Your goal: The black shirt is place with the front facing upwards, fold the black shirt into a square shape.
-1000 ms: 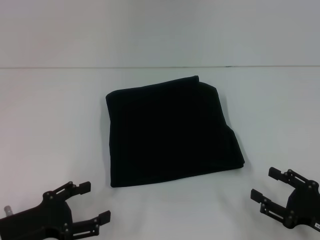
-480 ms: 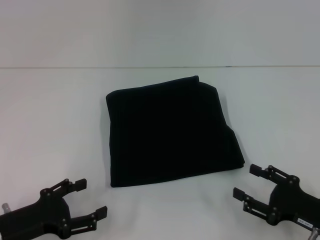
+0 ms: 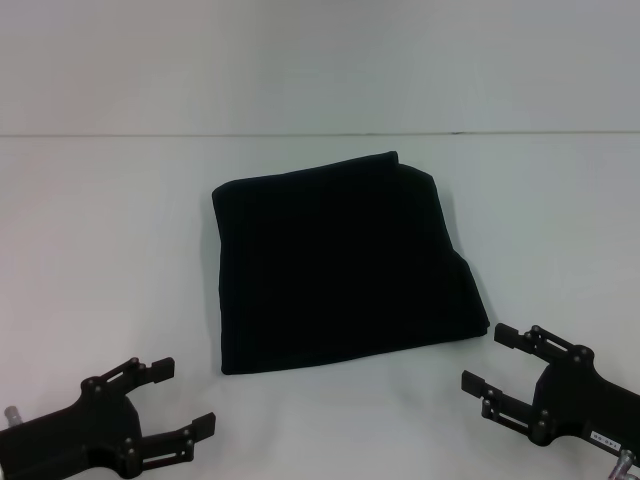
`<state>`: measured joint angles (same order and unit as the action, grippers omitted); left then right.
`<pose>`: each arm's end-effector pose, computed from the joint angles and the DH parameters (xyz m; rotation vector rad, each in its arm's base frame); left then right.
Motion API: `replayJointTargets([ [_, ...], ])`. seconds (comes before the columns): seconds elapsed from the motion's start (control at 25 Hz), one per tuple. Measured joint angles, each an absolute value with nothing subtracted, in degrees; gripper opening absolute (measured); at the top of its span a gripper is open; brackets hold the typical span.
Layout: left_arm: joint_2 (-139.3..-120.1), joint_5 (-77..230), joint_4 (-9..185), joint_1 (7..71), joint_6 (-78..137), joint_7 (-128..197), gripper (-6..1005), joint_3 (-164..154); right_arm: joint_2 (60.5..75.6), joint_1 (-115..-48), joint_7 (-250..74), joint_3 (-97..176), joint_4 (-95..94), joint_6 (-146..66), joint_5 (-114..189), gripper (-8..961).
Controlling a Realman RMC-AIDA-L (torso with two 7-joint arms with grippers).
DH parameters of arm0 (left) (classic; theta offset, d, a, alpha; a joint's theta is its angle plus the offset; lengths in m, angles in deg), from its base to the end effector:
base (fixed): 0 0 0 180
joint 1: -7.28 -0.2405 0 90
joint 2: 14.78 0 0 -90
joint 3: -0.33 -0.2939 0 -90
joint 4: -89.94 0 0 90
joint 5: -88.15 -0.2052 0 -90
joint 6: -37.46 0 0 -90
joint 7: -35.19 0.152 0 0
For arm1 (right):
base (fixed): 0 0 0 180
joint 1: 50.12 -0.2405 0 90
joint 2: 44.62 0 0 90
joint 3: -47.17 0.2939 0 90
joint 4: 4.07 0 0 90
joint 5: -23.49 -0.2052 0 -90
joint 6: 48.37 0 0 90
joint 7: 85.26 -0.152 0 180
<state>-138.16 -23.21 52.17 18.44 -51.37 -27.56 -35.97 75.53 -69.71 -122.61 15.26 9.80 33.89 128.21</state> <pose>-0.3630 0.2385 -0.0440 -2.5054 -0.6995 -0.6820 0.3513 0.2658 -0.0759 -2.4217 0.4521 0.7403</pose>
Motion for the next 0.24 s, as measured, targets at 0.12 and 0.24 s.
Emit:
replayJointTargets([
  [0.12, -138.17, -23.2, 52.2, 18.4, -51.3, -27.6, 947, -36.0, 75.56, -69.7, -122.6, 15.3, 9.8, 33.9, 128.2, 775],
  [0.24, -138.17, -23.2, 52.2, 18.4, -51.4, -27.6, 947, -36.0, 75.60, -69.7, -122.6, 15.3, 9.8, 33.9, 128.2, 775],
])
